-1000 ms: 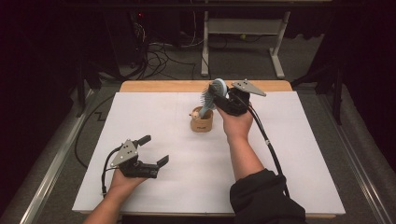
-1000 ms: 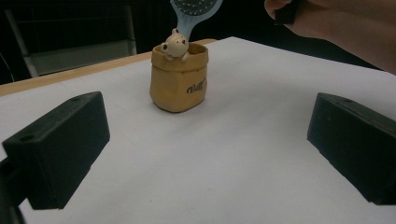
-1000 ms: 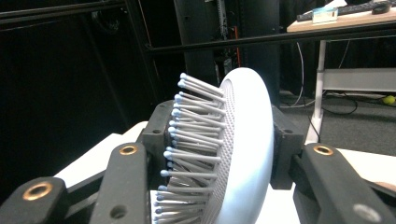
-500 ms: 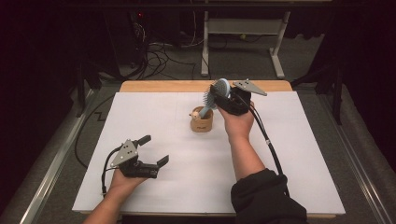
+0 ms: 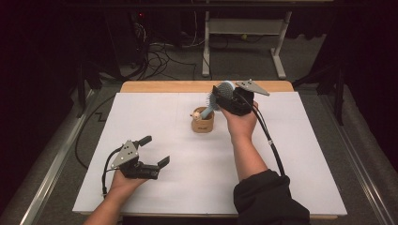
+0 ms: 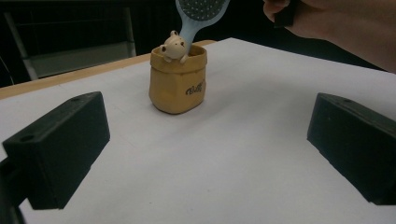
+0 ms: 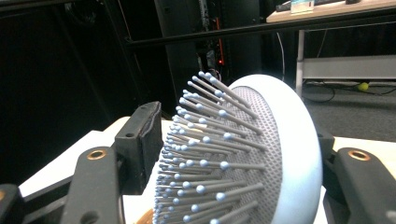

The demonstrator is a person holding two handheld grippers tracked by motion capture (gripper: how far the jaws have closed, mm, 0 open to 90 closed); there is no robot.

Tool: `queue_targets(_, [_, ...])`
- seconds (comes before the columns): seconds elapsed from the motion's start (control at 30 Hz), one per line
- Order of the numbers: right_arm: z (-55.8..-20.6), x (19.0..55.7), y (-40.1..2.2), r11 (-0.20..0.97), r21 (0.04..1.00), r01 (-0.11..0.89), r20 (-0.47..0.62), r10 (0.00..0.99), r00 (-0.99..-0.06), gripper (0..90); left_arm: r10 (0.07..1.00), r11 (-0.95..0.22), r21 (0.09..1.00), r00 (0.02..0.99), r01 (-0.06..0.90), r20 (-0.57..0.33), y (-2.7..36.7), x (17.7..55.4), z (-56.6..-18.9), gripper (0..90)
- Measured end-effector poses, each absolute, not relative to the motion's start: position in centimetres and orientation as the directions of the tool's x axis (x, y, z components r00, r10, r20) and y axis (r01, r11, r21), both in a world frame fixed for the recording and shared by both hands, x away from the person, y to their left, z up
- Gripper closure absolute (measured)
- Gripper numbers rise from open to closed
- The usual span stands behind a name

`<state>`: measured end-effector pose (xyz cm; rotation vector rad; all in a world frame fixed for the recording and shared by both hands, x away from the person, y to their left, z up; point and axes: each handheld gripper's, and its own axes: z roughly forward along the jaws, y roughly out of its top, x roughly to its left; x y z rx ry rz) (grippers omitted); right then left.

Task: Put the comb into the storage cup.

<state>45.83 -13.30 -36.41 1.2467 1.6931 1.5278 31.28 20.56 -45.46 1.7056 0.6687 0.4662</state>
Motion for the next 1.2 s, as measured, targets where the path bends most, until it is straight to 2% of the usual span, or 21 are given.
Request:
queue_targets(0.57, [-37.2,45.9,-14.2,-0.062,0.952,0.300,0.185,0.897,-0.402,29.0,0.655,-0.150,0.971,0.755,0.185,-0.043,20.6,31.3,-45.5,0.0])
queue_targets(0.83, [-37.3,45.8,-14.5,-0.050,0.953,0.300,0.175,0.897,-0.406,30.3,0.655,-0.149,0.971,0.754,0.189,-0.046,20.6,31.3,-45.5,0.0])
queue_targets(0.97, [-37.6,45.8,-14.8,-0.045,0.950,0.309,0.173,0.899,-0.402,27.3,0.656,-0.151,0.970,0.754,0.188,-0.044,20.6,31.3,-45.5,0.0])
queue_targets(1.2, [-37.7,45.8,-15.0,-0.032,0.948,0.316,0.164,0.901,-0.403,27.1,0.655,-0.157,0.969,0.754,0.190,-0.041,20.5,31.3,-45.6,0.0])
